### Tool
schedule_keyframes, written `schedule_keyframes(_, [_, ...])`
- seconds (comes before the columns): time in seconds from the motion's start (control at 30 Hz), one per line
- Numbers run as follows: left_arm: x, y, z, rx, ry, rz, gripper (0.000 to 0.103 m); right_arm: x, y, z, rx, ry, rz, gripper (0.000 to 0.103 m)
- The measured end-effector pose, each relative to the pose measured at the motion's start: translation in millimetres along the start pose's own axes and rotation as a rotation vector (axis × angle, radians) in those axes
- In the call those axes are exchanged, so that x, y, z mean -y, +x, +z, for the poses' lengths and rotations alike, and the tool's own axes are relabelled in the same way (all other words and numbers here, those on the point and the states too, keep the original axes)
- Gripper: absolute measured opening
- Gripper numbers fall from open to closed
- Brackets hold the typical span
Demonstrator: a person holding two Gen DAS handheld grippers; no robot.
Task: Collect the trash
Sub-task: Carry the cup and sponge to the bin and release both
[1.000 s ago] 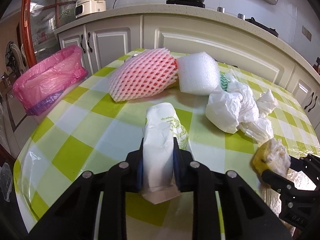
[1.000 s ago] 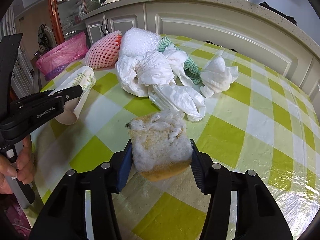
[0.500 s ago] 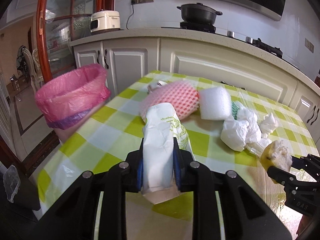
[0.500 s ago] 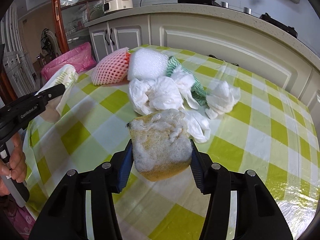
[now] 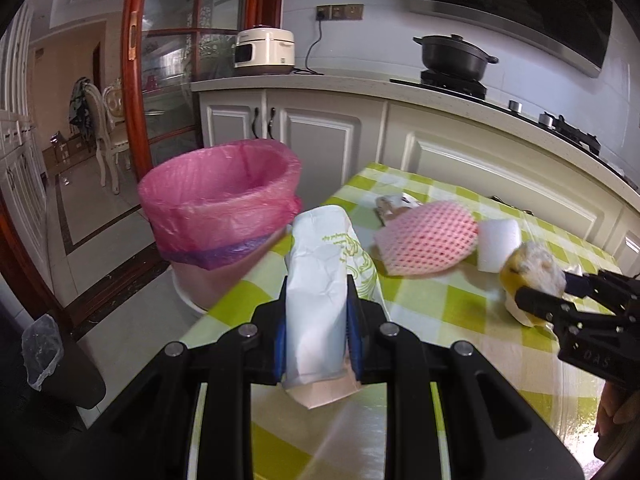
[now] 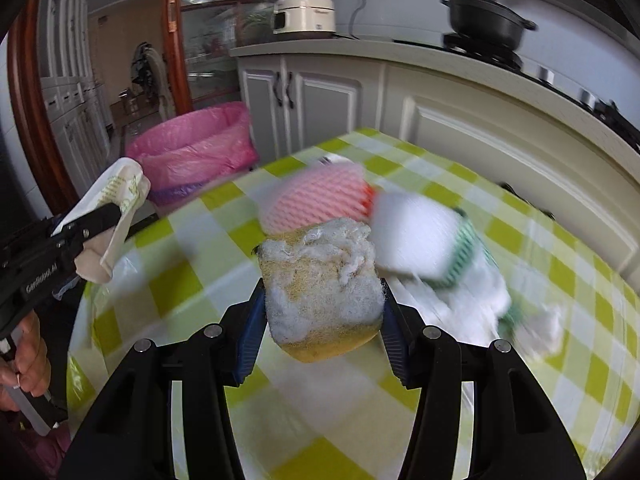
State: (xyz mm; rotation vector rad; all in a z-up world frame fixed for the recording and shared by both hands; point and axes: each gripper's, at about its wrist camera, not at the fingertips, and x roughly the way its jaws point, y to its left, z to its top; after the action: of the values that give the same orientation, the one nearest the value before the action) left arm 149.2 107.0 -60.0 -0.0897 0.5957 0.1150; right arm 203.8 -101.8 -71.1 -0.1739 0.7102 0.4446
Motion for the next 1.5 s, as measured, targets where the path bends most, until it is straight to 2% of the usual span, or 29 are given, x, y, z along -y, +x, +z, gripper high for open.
schedule_keyframes(0.23, [-45.6, -3.1, 39.1, 0.052, -0.045, 0.068, 0.023, -38.6, 36.4, 62.4, 0.035, -0.083, 0.077, 0.05])
schedule_keyframes(0.47, [-87.1, 15.8, 79.5, 0.065, -0.087, 0.133, 0.023, -71.6, 79.8, 121.7, 0.043, -0.137, 0.142, 0.051])
schedule_keyframes(0.63, [-109.1, 47.6, 104.0, 0.055, -0.078, 0.183, 0.023, -94.4, 112.9, 160.7, 0.043, -0.161, 0.203, 0.051])
schedule_keyframes(0.83, [-140.9, 96.9, 127.4, -0.004, -0.111, 0.167, 0.023, -115.2, 156.5, 198.5, 0.023, -0.177, 0.26, 0.051])
schedule_keyframes(1.03, [-163.3, 130.4, 132.9, -0.044, -0.137, 0.17, 0.023, -125.6, 193.3, 217.1, -0.016, -0.174, 0.291, 0.051])
schedule_keyframes(1.13, [-171.2, 147.5, 132.5, -0.063, -0.136, 0.159, 0.024, -127.8, 203.4, 220.0, -0.024, -0.165, 0.316, 0.054])
schedule_keyframes(1.17, [-173.4, 153.3, 132.9, -0.065, -0.136, 0.16, 0.025, -128.9, 206.8, 220.8, -0.025, -0.165, 0.326, 0.056])
schedule_keyframes(1.2, [-175.5, 157.4, 132.3, -0.067, -0.137, 0.157, 0.033, -130.3, 208.9, 220.9, -0.027, -0.169, 0.328, 0.06])
schedule_keyframes(1.27, [-179.8, 162.9, 131.6, -0.064, -0.149, 0.156, 0.04, -132.7, 214.1, 221.7, -0.024, -0.183, 0.324, 0.064])
schedule_keyframes(1.5, [-187.0, 156.0, 128.1, -0.048, -0.154, 0.18, 0.044, -128.9, 203.7, 221.5, 0.0, -0.176, 0.318, 0.064])
